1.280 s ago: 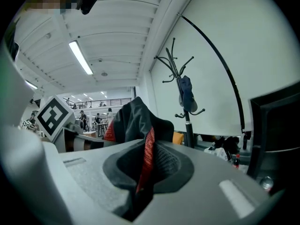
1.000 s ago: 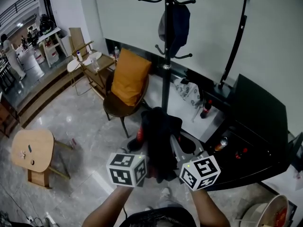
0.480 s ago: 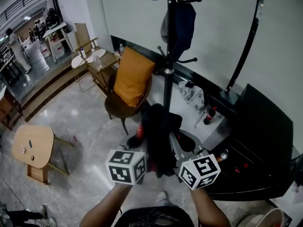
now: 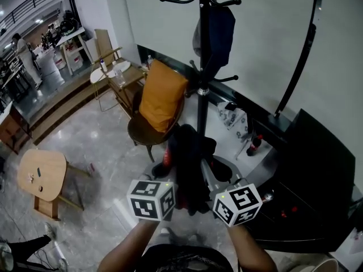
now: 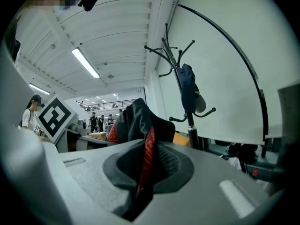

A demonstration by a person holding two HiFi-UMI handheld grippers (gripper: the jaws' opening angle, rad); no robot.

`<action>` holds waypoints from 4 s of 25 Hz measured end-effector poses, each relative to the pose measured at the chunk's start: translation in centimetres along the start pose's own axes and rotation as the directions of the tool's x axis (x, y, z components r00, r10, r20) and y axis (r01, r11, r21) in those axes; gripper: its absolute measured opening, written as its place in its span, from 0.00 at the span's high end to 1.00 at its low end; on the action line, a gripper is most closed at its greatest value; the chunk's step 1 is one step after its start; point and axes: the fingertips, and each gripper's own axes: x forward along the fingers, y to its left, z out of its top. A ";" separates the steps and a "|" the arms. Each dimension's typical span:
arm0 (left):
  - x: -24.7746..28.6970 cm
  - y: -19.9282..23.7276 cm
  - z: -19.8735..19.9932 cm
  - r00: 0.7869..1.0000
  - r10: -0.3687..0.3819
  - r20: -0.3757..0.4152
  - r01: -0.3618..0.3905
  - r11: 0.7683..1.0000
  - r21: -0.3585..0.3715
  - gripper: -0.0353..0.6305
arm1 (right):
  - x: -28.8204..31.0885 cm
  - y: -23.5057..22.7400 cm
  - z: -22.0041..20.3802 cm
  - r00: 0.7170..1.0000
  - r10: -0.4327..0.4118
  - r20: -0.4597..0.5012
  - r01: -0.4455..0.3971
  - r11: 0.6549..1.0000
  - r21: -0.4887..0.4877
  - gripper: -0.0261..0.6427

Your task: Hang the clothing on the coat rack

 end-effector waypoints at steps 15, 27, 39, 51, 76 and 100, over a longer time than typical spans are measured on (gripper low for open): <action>4.0 2.8 2.4 0.999 -0.039 0.015 0.039 0.999 0.018 0.91 | 4.4 -2.6 1.3 0.999 -0.039 0.027 0.039 0.999 -0.025 0.91; 8.4 5.7 4.7 0.996 -0.087 0.024 0.086 0.996 0.019 0.91 | 9.1 -4.6 2.1 0.996 -0.082 0.031 0.083 0.996 -0.030 0.91; 11.1 7.6 7.4 0.986 -0.165 0.035 0.164 0.986 0.030 0.91 | 12.2 -5.7 3.9 0.986 -0.156 0.054 0.159 0.986 -0.048 0.91; 13.7 8.9 9.4 0.966 -0.255 0.035 0.253 0.966 0.058 0.91 | 14.5 -6.6 4.7 0.967 -0.241 0.079 0.246 0.967 -0.058 0.91; 18.9 9.9 9.7 0.894 -0.445 -0.040 0.447 0.889 0.102 0.91 | 17.9 -10.6 3.5 0.893 -0.446 0.064 0.448 0.894 -0.016 0.91; 22.4 9.8 9.4 0.884 -0.464 -0.059 0.468 0.878 0.103 0.91 | 19.1 -12.9 2.3 0.873 -0.486 0.045 0.487 0.873 -0.004 0.91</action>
